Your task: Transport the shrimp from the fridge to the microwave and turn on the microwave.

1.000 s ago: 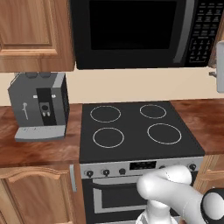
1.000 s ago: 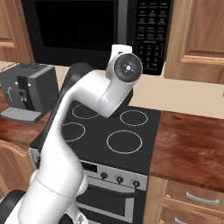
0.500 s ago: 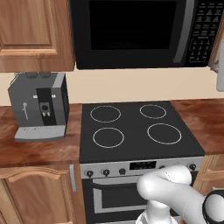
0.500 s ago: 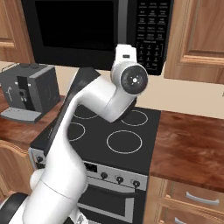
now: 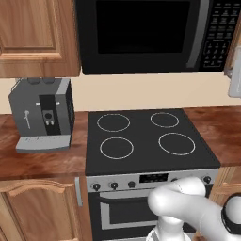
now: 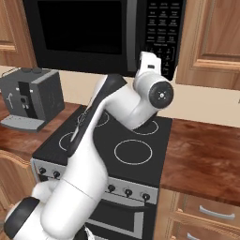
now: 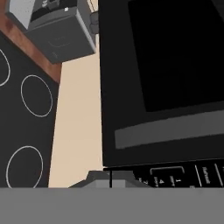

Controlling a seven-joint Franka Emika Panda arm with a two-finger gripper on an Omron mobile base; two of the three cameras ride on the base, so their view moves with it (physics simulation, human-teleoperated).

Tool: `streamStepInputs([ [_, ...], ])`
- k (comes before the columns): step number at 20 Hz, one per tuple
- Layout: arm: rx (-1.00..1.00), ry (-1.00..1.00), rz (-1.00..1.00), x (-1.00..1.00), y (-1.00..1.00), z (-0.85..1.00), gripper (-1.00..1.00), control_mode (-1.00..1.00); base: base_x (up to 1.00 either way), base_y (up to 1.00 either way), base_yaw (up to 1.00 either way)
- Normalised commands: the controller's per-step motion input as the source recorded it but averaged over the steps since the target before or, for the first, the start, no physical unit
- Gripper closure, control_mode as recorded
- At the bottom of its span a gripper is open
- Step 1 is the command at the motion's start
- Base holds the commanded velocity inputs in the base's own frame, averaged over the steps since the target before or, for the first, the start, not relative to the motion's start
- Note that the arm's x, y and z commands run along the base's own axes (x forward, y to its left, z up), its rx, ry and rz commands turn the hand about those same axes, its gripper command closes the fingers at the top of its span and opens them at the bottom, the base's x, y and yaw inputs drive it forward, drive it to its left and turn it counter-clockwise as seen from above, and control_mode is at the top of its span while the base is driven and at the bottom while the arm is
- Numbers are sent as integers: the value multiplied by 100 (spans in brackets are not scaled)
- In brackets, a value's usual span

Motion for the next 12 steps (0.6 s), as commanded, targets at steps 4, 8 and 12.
streamStepInputs([
  [4, 10, 0, 6, 5, -41, 0, 100, -100, 0, 0, 0],
  [8, 0, 0, 2, 23, -3, 0, 100, -100, 0, 0, 0],
  [12, 0, 0, 0, 25, 0, 0, 100, -100, 0, 0, 0],
])
